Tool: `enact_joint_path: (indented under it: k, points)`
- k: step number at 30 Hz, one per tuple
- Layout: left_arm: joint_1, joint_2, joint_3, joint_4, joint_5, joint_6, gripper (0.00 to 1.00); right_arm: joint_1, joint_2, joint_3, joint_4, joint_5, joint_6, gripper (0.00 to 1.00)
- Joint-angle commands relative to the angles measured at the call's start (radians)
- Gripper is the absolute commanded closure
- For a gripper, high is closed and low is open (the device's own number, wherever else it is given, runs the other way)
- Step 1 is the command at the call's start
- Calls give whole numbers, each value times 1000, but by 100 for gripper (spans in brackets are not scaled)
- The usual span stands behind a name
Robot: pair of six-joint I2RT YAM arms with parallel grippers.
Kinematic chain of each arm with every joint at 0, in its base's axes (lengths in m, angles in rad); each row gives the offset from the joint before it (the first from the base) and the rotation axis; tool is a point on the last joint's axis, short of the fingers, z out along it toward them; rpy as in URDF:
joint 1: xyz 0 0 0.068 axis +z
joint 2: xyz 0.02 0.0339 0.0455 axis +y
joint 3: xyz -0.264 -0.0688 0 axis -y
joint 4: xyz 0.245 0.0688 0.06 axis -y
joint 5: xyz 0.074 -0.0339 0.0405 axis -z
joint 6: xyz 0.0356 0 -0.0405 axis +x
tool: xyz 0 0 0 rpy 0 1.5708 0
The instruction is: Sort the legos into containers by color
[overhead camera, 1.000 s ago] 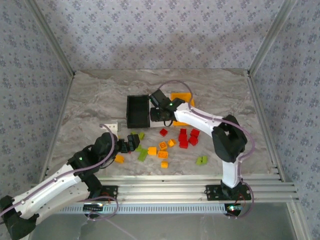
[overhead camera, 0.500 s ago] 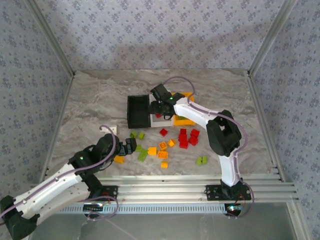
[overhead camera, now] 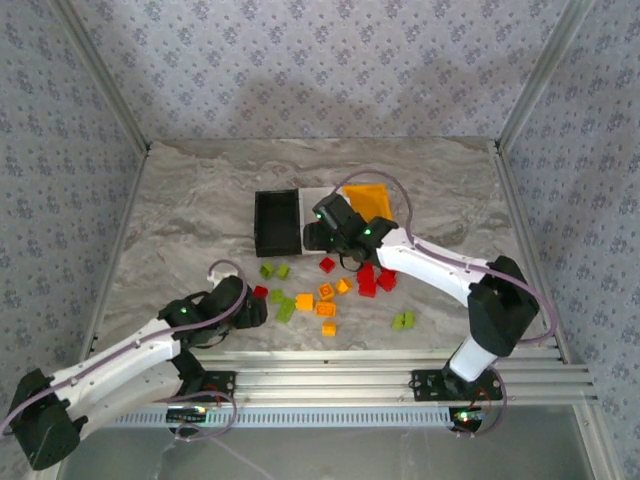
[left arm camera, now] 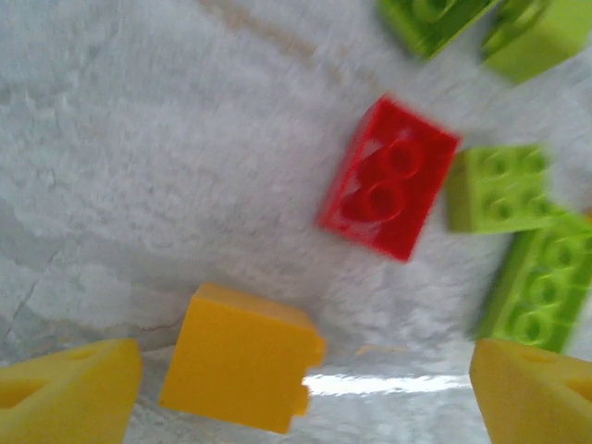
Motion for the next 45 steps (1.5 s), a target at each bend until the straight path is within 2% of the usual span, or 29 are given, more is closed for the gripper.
enact_joint_path:
  k: [1, 12, 25, 29, 34, 39, 45]
  points:
    - [16, 29, -11, 15, 7, -46, 11, -2, -59, -55, 24, 44, 29, 31]
    - [49, 100, -61, 86, 13, -22, 23, -7, -122, -125, 34, 73, 48, 31]
    - [60, 129, -52, 106, 34, -3, 55, -16, -153, -161, 47, 81, 58, 32]
    - [60, 80, -11, 55, 37, 10, 62, -19, -169, -177, 52, 79, 62, 33]
    - [61, 44, 133, 19, 4, 68, 63, -24, -209, -216, 56, 84, 69, 33]
    - [68, 213, 336, 107, -35, 154, 62, -28, -257, -273, 54, 88, 86, 33]
    - [128, 530, 597, 195, -50, 264, 64, -42, -316, -337, 28, 94, 104, 33]
